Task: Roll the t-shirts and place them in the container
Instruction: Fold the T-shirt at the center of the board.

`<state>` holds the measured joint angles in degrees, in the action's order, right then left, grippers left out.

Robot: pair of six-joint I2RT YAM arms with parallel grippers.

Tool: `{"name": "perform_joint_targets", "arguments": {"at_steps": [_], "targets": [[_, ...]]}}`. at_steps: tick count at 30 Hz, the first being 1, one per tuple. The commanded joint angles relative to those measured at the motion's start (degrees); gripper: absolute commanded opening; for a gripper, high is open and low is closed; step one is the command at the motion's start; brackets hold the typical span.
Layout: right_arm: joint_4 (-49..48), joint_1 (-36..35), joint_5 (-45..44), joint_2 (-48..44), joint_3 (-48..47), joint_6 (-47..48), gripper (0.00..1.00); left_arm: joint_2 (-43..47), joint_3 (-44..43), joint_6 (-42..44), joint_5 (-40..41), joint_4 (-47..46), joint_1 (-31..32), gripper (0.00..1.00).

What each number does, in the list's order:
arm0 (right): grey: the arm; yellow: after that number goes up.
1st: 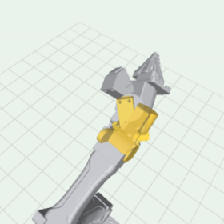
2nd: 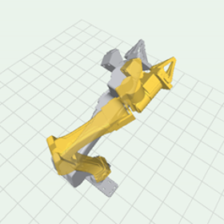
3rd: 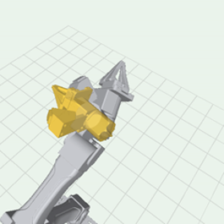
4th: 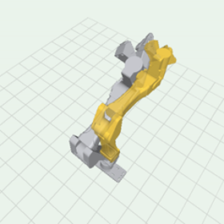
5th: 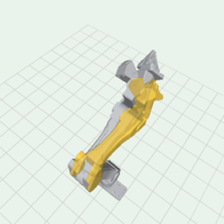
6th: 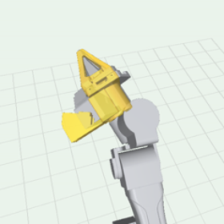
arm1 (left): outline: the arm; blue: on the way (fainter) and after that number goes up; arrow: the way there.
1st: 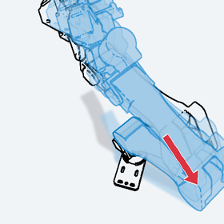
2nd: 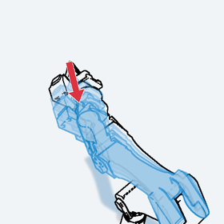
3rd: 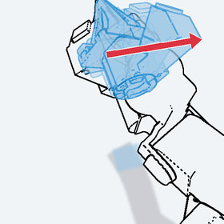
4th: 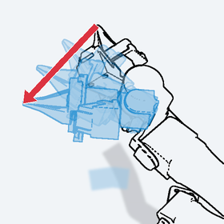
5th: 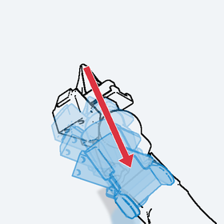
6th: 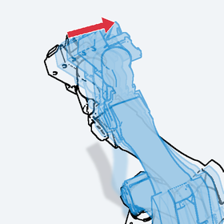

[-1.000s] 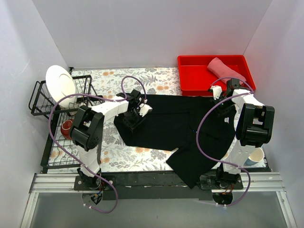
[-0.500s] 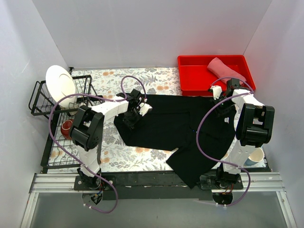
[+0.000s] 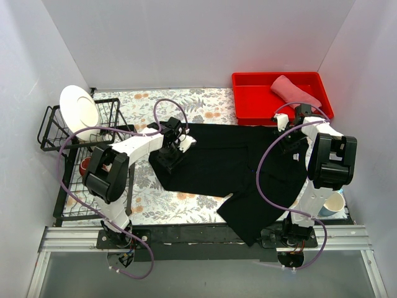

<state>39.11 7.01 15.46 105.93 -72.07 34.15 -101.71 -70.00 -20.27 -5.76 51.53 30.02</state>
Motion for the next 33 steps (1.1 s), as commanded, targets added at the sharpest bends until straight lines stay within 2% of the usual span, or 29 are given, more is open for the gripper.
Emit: {"name": "perform_joint_targets", "arguments": {"at_steps": [1,5,10,19,26,31,33], "targets": [[0.7,-0.06,1.67,0.86,-1.93,-1.02,0.36,-1.11,-5.66,-0.12,-1.01,-1.08,0.04,0.38],[0.88,-0.06,1.32,0.6,-1.84,-0.58,0.36,-3.75,-7.08,0.23,-1.71,-1.17,0.13,0.39],[0.35,0.03,0.97,-0.02,-0.35,-0.4,0.36,-4.37,-6.38,0.5,-3.64,-0.55,0.3,0.33],[0.0,-0.06,1.23,0.59,-0.35,-1.02,0.36,-4.02,-3.13,1.29,-2.86,-1.08,0.3,0.3],[0.35,-0.06,1.06,0.95,-1.05,-0.84,0.36,-4.2,-2.34,1.2,-1.63,-1.96,0.39,0.18],[0.44,-0.06,1.15,1.12,-1.05,-1.02,0.36,-3.93,-2.42,1.2,-1.45,-2.22,0.39,0.03],[0.44,-0.06,1.15,1.3,-1.23,-1.1,0.36,-3.93,-2.34,1.2,-1.71,-2.31,0.3,0.0]]}}
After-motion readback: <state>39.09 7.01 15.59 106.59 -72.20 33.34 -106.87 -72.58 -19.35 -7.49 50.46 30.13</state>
